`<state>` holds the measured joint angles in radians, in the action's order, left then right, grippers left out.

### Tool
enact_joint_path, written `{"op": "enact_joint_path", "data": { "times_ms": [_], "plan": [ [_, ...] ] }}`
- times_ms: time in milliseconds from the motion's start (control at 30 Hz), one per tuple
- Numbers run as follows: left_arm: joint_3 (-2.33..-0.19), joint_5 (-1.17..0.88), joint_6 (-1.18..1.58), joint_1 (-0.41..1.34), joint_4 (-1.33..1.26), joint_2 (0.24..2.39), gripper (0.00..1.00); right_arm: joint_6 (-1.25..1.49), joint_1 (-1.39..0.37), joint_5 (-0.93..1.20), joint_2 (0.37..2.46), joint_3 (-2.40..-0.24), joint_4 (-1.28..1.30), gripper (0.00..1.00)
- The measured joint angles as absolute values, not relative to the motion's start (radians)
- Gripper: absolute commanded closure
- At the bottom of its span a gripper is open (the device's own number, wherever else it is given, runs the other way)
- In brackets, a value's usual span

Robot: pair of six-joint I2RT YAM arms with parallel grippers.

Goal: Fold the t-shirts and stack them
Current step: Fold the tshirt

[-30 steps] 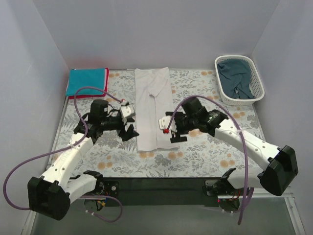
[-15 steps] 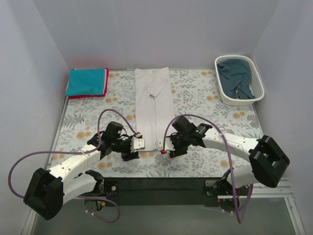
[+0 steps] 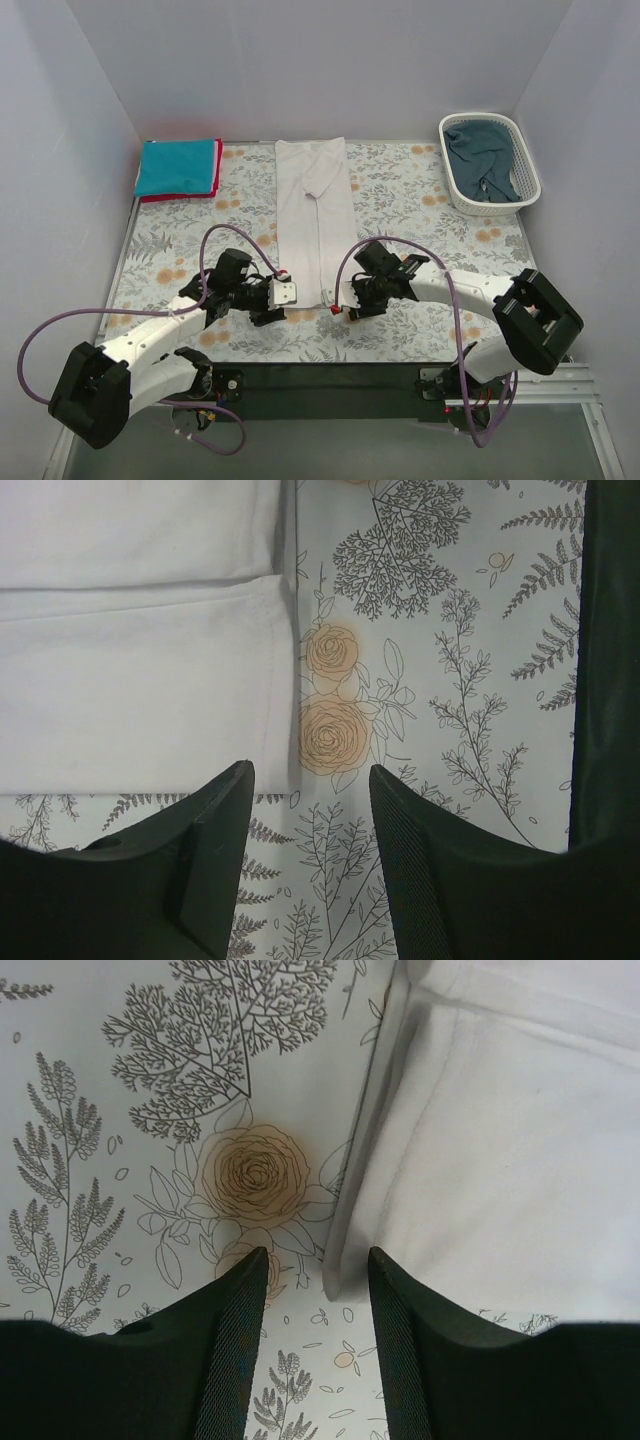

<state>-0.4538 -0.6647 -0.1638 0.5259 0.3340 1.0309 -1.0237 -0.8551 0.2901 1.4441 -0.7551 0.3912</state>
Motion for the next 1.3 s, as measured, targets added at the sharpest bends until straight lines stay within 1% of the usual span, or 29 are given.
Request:
{"op": "enact_joint_path", "data": {
  "times_ms": [367, 500, 800, 1167, 1300],
  "plan": [
    [-0.438, -0.662, -0.167, 0.526, 0.328, 1.036, 0.53, -1.019, -0.793, 0.325, 1.487, -0.775, 0.397, 0.52],
    [-0.438, -0.661, -0.168, 0.526, 0.328, 1.042, 0.53, -1.016, -0.791, 0.345, 1.488, -0.787, 0.409, 0.51],
    [-0.438, -0.661, -0.159, 0.526, 0.312, 1.057, 0.54, -1.017, -0.792, 0.388, 1.488, -0.884, 0.477, 0.49],
    [-0.439, -0.661, -0.156, 0.526, 0.309, 1.06, 0.54, -1.029, -0.78, 0.383, 1.5, -0.88, 0.497, 0.47],
    [-0.439, -0.66, -0.156, 0.526, 0.308, 1.061, 0.54, -1.024, -0.771, 0.379, 1.574, -0.866, 0.49, 0.53]
  ]
}}
